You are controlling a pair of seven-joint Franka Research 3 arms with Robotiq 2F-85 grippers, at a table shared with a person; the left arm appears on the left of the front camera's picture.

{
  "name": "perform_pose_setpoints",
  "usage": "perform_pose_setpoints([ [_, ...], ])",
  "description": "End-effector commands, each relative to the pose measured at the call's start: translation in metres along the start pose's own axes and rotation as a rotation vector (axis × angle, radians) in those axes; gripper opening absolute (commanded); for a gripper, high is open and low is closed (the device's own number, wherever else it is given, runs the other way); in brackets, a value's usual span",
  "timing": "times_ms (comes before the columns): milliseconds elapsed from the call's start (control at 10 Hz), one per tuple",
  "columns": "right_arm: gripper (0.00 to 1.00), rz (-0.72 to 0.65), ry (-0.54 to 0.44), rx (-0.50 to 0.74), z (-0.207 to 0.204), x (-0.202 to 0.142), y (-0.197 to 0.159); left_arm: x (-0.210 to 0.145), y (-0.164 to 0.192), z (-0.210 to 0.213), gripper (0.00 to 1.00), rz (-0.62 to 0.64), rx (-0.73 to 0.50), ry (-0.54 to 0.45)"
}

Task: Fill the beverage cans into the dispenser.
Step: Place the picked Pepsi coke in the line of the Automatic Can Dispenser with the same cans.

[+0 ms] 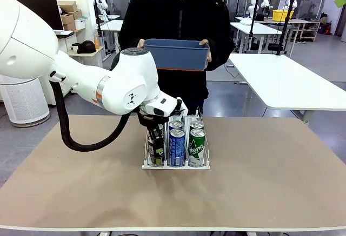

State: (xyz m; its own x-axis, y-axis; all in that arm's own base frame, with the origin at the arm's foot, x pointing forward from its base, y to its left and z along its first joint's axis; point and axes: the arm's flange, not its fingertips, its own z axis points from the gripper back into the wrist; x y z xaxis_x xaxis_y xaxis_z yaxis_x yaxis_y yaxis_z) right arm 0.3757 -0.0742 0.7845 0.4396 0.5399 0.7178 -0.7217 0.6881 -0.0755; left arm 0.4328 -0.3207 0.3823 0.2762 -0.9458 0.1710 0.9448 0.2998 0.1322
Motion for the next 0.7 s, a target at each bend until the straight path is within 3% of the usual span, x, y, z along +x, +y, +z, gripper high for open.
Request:
perform_pose_setpoints([
  [0,1.0,0.003,-0.011,0.011,-0.002,0.0,0.001,-0.001,-0.002,0.01,0.77,0.021,0.023,0.0],
  [100,1.0,0.003,-0.011,0.011,-0.002,0.0,0.001,-0.001,-0.002,0.017,0.94,0.032,0.043,0.007],
  [300,1.0,0.003,-0.011,0.011,-0.002,0.0,0.001,0.003,-0.006,0.027,1.0,0.03,0.06,0.005],
  [600,1.0,0.003,-0.011,0.011,-0.002,0.0,0.001,0.003,-0.01,0.038,1.0,0.058,0.066,0.003],
])
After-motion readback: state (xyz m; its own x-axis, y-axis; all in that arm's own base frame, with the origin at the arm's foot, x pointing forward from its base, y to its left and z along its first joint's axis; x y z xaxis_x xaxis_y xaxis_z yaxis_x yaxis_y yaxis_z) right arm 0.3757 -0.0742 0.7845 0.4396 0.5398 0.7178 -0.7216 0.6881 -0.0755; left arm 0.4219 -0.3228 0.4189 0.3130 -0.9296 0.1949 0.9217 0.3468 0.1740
